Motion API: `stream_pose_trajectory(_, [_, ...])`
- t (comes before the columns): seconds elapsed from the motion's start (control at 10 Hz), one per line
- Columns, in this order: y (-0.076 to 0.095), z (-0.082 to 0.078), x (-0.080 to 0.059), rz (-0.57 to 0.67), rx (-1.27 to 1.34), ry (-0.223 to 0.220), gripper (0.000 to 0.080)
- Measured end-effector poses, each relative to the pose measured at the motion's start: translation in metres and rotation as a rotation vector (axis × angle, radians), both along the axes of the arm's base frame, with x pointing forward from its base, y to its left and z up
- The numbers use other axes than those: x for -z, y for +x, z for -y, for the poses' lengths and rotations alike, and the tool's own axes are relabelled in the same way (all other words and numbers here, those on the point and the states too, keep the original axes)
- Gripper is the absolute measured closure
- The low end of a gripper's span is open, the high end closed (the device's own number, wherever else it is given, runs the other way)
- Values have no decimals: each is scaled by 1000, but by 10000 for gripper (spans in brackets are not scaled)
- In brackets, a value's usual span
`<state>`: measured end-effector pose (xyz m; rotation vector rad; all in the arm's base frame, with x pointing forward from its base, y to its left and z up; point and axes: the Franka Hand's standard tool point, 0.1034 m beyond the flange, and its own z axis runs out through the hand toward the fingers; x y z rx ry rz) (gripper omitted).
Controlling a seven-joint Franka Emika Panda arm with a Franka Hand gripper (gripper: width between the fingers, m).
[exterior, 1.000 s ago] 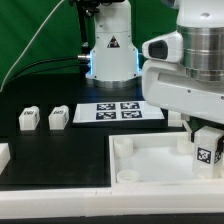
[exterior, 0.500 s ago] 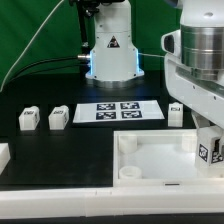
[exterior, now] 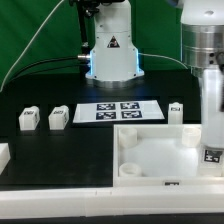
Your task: Assemble one leg
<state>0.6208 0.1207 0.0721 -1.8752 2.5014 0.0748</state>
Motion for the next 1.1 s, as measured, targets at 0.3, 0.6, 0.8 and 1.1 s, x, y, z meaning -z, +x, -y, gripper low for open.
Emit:
stream_pose_trajectory(0.3, [1, 1, -1, 8, 52, -2, 506])
stream_pose_trajectory(0.6, [1, 3, -1, 16, 37, -8, 492])
stream_pose_trajectory(0.8, [1, 2, 1, 15, 15, -9, 358])
stream_pose_trajectory(1.1, [0, 2, 1, 14, 14, -9, 155])
